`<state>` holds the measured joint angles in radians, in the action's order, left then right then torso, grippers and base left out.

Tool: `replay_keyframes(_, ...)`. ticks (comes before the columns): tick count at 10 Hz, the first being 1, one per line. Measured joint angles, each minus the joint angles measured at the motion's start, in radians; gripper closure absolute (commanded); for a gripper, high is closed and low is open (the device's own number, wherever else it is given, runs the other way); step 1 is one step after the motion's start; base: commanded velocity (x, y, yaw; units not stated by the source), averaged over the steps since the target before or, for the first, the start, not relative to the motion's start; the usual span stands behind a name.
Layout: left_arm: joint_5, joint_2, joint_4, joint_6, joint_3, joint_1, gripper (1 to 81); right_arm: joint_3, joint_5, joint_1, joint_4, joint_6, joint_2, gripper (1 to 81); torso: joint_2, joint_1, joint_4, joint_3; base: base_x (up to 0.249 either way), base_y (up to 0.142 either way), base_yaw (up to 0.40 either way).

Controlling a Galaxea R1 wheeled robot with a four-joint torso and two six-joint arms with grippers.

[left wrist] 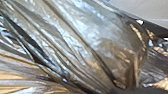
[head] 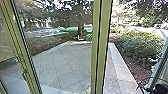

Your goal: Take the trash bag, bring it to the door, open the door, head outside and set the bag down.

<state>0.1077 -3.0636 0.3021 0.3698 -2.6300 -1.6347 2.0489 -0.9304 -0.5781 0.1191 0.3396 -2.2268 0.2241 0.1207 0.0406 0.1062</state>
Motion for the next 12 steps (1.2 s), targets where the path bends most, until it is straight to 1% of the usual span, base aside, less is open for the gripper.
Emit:
replay_keyframes(4, 0.001, 0.0, -0.012, 0.0, 0.0, 0.0, 81.1, -0.039, 0.098, -0.13, -0.005, -0.014, -0.002, 1.0, 0.0, 0.0, 0.0, 0.0, 0.0, 0.0, 0.0)
replay_keyframes(7, -0.003, 0.002, -0.012, 0.0, 0.0, 0.0, 81.1, -0.052, 0.177, -0.231, -0.027, -0.018, -0.017, 1.0, 0.0, 0.0, 0.0, 0.0, 0.0, 0.0, 0.0)
replay_keyframes(10, -0.006, 0.005, -0.012, 0.0, 0.0, 0.0, 81.1, -0.058, 0.276, -0.371, -0.058, -0.031, -0.046, 1.0, 0.0, 0.0, 0.0, 0.0, 0.0, 0.0, 0.0)
replay_keyframes(12, -0.006, 0.005, -0.012, 0.0, 0.0, 0.002, 81.1, -0.058, 0.354, -0.474, -0.087, -0.037, -0.076, 1.0, 0.0, 0.0, 0.0, 0.0, 0.0, 0.0, 0.0)
